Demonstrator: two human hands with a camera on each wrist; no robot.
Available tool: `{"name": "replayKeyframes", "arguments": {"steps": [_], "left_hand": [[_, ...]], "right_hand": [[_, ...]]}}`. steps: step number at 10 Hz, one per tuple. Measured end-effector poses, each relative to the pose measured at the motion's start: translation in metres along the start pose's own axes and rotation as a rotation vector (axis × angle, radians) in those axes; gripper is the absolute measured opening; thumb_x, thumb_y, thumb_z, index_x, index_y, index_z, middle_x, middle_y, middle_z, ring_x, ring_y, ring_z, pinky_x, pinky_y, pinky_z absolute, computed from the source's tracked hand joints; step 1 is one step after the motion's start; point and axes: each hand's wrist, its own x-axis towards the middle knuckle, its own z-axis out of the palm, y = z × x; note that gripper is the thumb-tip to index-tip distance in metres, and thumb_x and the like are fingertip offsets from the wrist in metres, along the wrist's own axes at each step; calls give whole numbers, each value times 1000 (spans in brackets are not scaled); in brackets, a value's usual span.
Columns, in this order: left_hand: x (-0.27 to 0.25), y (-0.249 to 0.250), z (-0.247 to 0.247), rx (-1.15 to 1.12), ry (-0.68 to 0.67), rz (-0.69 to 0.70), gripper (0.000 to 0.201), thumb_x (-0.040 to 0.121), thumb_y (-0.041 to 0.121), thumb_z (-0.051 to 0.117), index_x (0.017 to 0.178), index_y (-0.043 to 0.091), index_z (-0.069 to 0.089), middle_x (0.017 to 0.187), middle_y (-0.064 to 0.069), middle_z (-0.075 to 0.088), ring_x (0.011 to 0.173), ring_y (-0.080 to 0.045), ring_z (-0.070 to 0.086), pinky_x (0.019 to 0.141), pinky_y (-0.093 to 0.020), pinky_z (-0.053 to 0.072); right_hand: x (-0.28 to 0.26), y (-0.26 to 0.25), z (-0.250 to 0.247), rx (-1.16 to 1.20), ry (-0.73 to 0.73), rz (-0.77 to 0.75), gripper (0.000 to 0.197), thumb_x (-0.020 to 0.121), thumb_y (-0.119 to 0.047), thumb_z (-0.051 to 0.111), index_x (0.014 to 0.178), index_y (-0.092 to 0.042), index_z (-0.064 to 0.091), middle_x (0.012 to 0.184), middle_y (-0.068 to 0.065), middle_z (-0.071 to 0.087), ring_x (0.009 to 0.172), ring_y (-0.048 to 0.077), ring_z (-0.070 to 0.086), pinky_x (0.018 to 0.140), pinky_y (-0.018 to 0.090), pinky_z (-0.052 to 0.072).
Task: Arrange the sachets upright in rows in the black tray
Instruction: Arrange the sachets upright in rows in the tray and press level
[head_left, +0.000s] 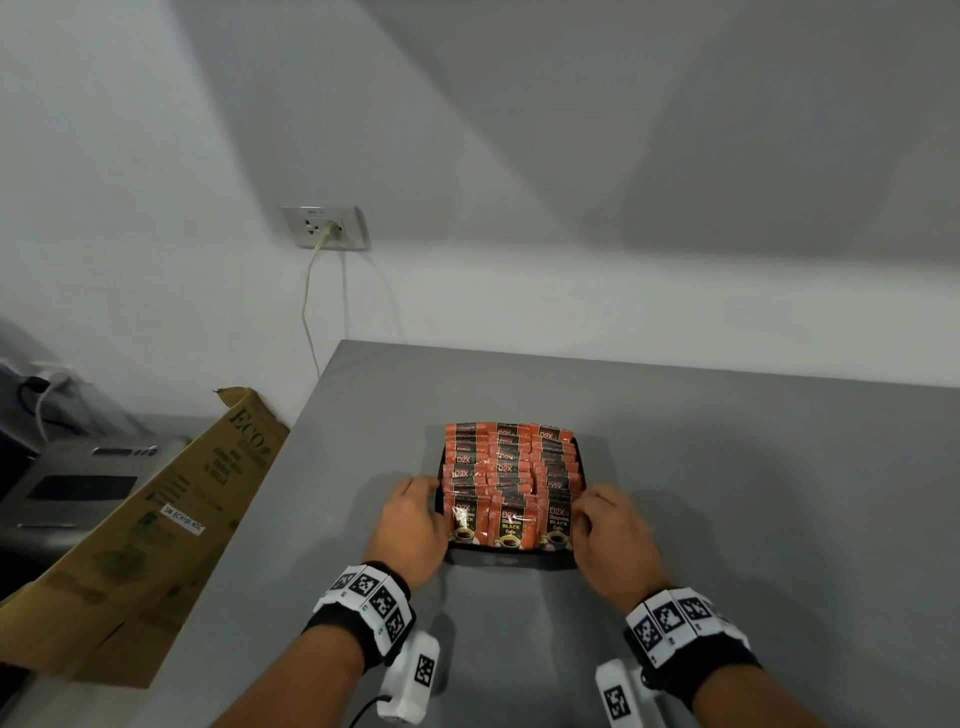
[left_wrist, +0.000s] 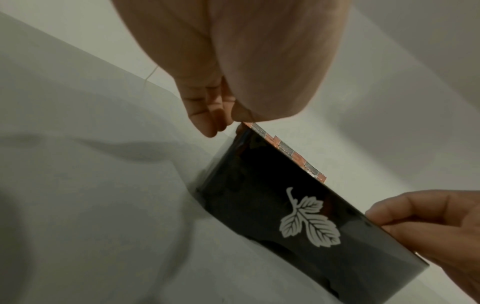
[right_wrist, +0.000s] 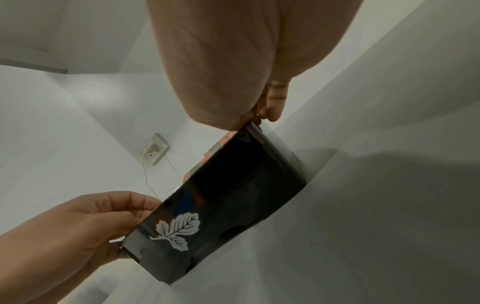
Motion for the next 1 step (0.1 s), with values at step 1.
{"name": "replayKeyframes", "arguments": {"steps": [1], "left_hand": [[-7,1,-6,-12,25,-15,35,94,1,51,126,10,60,120,-2,59,98,-10,54,85,-20,44]], "right_hand": [[-4,3,-5,26,37,-19,14,96,-14,59,103,-14,71,103,-10,52,97,7,53,74,3,34]]}}
